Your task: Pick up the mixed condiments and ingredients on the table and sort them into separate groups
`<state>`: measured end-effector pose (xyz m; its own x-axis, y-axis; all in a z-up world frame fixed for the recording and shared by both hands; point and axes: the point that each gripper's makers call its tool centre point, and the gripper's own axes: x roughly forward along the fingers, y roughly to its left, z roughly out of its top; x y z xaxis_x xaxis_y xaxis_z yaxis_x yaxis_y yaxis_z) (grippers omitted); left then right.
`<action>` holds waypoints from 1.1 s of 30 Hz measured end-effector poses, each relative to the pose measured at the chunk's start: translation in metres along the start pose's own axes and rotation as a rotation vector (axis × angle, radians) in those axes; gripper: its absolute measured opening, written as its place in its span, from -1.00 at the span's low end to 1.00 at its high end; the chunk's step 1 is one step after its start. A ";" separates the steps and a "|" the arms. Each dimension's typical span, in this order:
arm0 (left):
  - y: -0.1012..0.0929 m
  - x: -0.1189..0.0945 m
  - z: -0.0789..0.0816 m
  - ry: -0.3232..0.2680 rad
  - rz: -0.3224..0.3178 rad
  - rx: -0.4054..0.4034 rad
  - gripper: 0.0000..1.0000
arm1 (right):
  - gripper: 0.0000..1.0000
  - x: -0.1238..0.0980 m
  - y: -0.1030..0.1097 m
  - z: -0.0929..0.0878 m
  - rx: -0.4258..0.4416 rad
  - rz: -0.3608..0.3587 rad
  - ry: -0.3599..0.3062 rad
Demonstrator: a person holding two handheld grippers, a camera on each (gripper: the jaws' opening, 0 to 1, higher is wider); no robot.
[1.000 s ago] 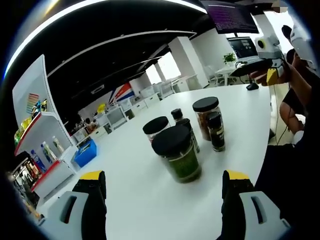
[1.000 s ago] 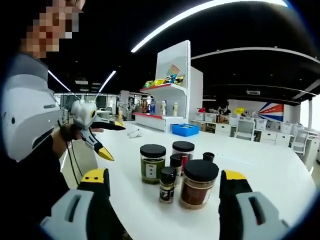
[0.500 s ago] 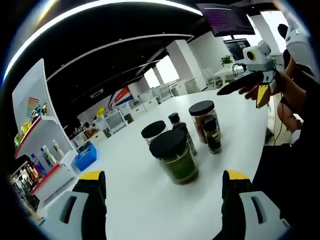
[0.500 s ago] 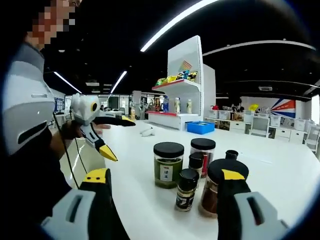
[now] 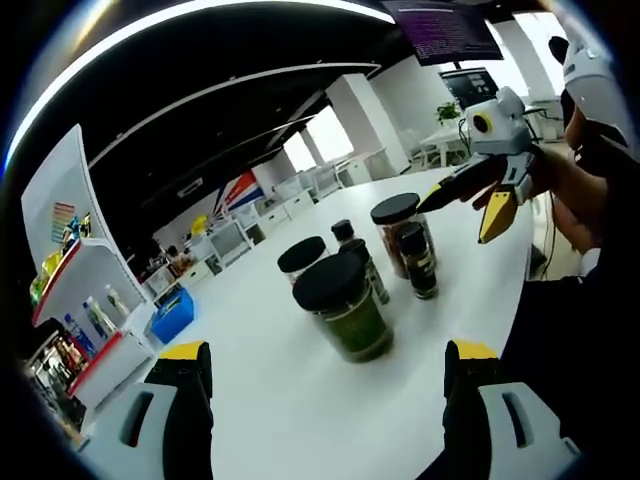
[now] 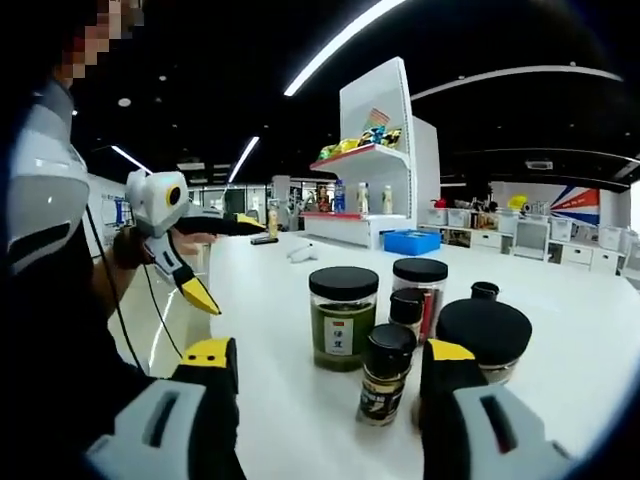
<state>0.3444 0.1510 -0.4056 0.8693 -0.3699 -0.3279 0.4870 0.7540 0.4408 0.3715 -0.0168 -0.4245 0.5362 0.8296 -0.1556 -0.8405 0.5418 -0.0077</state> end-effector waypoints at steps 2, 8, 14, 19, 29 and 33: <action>-0.001 -0.001 -0.001 0.002 0.000 0.000 0.91 | 0.43 0.004 0.000 -0.003 0.003 0.005 0.005; -0.004 -0.002 -0.003 0.007 -0.006 0.006 0.91 | 0.43 0.014 -0.002 -0.010 0.020 0.009 0.018; -0.004 -0.003 -0.005 0.008 -0.011 0.016 0.91 | 0.38 0.023 -0.007 -0.016 0.043 0.010 0.022; -0.008 -0.002 -0.002 -0.013 -0.028 0.012 0.91 | 0.31 0.028 -0.012 -0.015 0.108 0.019 -0.013; -0.009 0.003 -0.005 -0.008 -0.040 0.019 0.91 | 0.09 0.039 -0.022 -0.023 0.057 -0.015 -0.007; -0.008 0.005 -0.005 -0.005 -0.044 0.021 0.91 | 0.02 0.041 -0.024 -0.022 0.049 -0.019 -0.024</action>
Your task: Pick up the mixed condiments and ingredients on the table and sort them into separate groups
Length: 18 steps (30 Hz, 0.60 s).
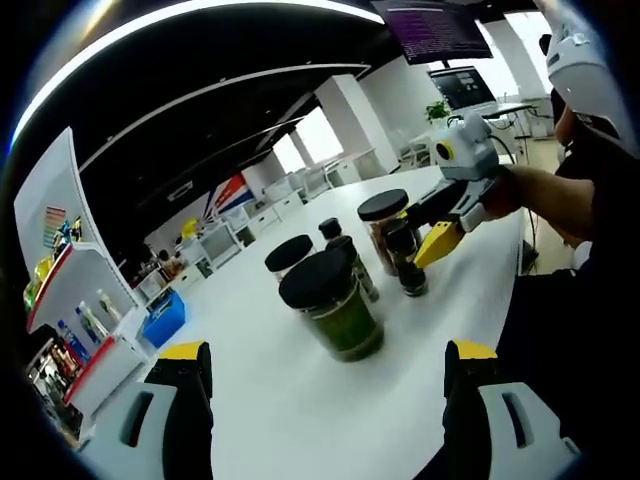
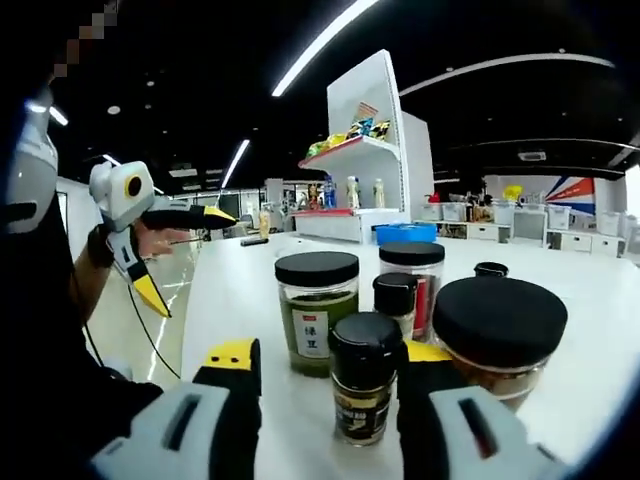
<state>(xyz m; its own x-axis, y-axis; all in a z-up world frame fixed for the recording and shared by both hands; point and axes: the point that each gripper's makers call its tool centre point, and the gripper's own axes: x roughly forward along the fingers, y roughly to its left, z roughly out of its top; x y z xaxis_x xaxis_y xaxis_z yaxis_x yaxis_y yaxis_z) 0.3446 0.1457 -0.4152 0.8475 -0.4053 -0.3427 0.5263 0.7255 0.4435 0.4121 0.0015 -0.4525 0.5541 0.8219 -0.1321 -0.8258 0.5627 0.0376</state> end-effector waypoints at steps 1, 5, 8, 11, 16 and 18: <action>0.000 0.000 0.000 0.001 0.000 -0.001 0.91 | -0.01 0.000 -0.001 0.000 0.005 -0.001 -0.005; 0.000 0.001 0.003 -0.006 -0.009 0.003 0.91 | -0.15 0.001 -0.005 0.001 0.000 -0.017 -0.014; 0.000 0.001 0.005 -0.013 -0.011 0.002 0.91 | -0.29 0.000 -0.010 0.001 -0.003 -0.033 -0.020; 0.000 0.002 0.004 -0.011 -0.015 0.004 0.91 | -0.37 -0.002 -0.013 0.001 0.011 -0.042 -0.028; -0.001 0.002 0.003 -0.012 -0.022 -0.012 0.91 | -0.44 -0.002 -0.015 0.001 0.015 -0.044 -0.038; -0.001 0.002 0.003 -0.013 -0.021 -0.011 0.91 | -0.48 -0.003 -0.017 0.001 0.013 -0.051 -0.041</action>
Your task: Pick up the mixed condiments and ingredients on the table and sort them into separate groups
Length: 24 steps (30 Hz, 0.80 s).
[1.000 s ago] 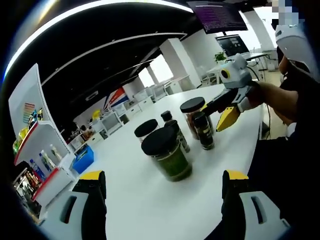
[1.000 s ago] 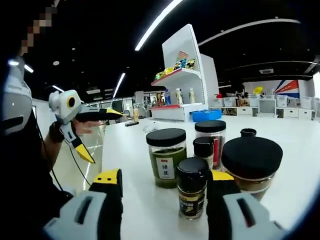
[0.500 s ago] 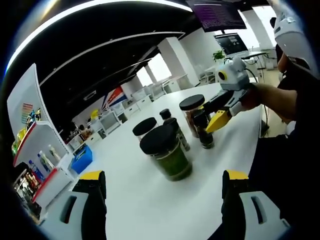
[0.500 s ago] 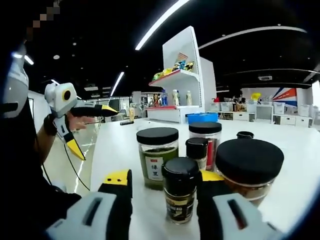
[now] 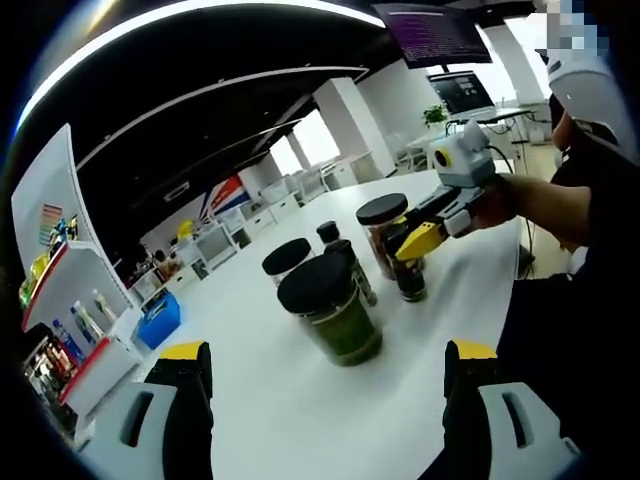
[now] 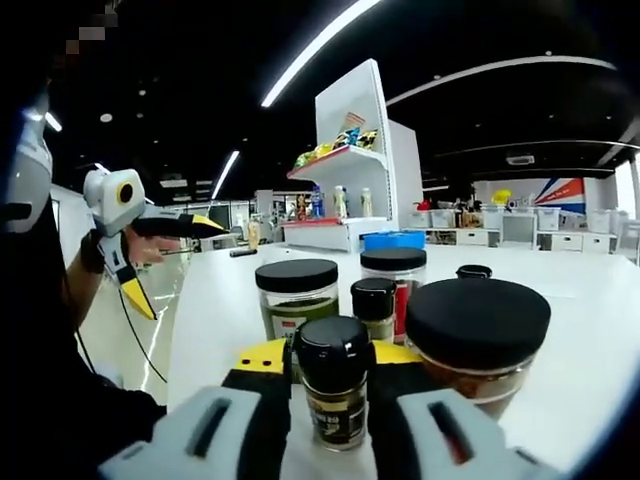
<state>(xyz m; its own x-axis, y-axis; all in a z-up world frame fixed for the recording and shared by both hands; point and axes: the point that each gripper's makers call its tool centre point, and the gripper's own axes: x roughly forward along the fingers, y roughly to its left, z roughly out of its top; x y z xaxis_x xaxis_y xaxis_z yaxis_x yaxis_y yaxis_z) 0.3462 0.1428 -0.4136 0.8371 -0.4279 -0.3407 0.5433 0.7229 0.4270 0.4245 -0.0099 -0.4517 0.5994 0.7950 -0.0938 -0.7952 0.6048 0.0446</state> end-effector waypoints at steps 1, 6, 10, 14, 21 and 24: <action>0.000 0.000 0.000 0.000 0.000 0.001 0.91 | -0.48 0.000 0.000 0.000 0.001 0.003 -0.002; -0.001 0.000 0.001 -0.004 -0.001 0.001 0.91 | -0.49 0.000 0.000 0.000 -0.010 -0.003 -0.010; -0.003 0.000 0.003 -0.012 -0.015 -0.005 0.91 | -0.51 0.000 0.000 0.000 -0.030 -0.001 -0.013; -0.005 0.001 0.003 -0.013 -0.018 -0.002 0.91 | -0.51 0.000 0.000 0.000 -0.031 -0.002 -0.021; -0.006 0.000 0.001 -0.011 -0.018 -0.001 0.91 | -0.52 0.000 -0.001 0.001 -0.027 -0.011 -0.039; -0.007 0.000 0.001 -0.010 -0.018 0.001 0.91 | -0.53 0.000 0.000 0.001 -0.037 -0.013 -0.044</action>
<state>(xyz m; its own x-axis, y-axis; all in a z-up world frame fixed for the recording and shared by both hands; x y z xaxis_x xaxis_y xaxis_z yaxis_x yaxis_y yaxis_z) 0.3426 0.1373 -0.4151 0.8278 -0.4464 -0.3397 0.5583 0.7144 0.4218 0.4248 -0.0099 -0.4508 0.6126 0.7888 -0.0501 -0.7896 0.6136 0.0067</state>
